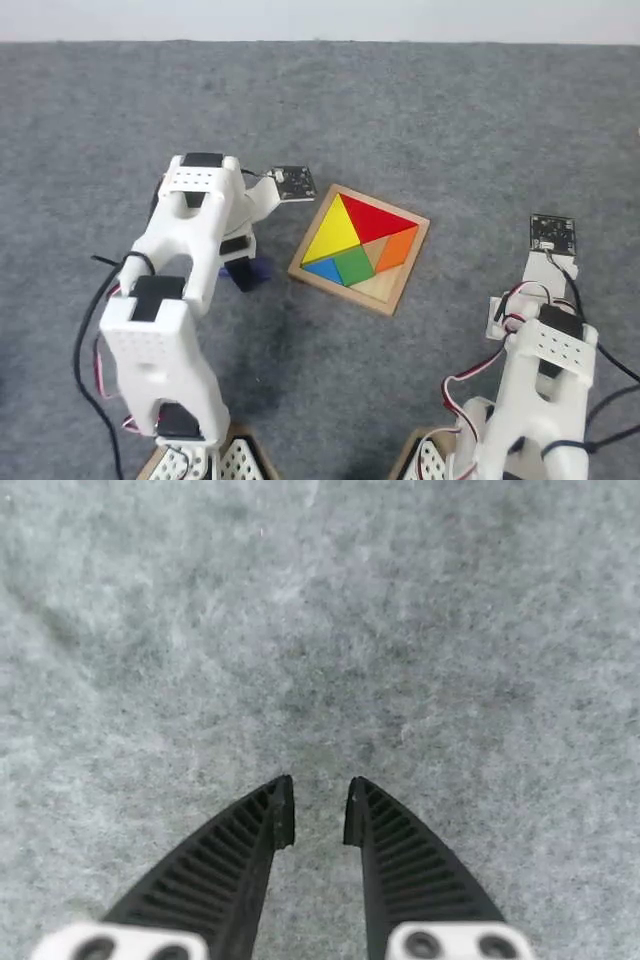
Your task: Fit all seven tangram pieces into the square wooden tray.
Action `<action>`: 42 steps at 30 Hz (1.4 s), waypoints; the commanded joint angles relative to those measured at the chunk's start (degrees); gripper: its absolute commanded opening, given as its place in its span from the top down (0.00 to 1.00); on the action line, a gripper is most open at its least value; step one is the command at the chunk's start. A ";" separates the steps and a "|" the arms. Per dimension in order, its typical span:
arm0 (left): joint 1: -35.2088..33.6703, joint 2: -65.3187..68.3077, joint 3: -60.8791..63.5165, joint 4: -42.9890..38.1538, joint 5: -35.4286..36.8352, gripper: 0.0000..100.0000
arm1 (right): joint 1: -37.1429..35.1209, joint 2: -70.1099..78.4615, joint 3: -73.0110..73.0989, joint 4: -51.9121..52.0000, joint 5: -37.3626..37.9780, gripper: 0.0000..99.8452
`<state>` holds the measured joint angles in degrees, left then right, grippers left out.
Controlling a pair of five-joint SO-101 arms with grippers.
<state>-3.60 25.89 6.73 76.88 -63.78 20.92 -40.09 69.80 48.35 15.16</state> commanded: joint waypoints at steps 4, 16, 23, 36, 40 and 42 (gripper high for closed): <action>-0.26 1.58 -2.33 0.35 -0.79 0.76 | 0.13 -1.27 -1.14 -1.27 0.18 0.91; 0.35 1.58 -10.59 5.63 5.54 0.90 | 0.13 -1.27 -1.14 -1.27 0.18 0.91; -0.18 1.67 -15.25 10.90 5.63 0.89 | 0.13 -1.27 -1.14 -1.27 0.18 0.91; 0.18 2.20 -17.10 5.63 5.45 0.77 | 0.13 -1.27 -1.23 -1.27 0.18 0.91; 0.44 2.29 -16.92 2.29 2.37 0.73 | 0.13 -1.27 -1.23 -1.27 0.26 0.91; 0.62 2.46 -16.92 2.11 -1.85 0.73 | 0.13 -1.27 -1.23 -1.27 0.26 0.91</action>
<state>-3.34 28.62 -7.87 81.10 -59.82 20.92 -40.09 69.80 48.35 15.16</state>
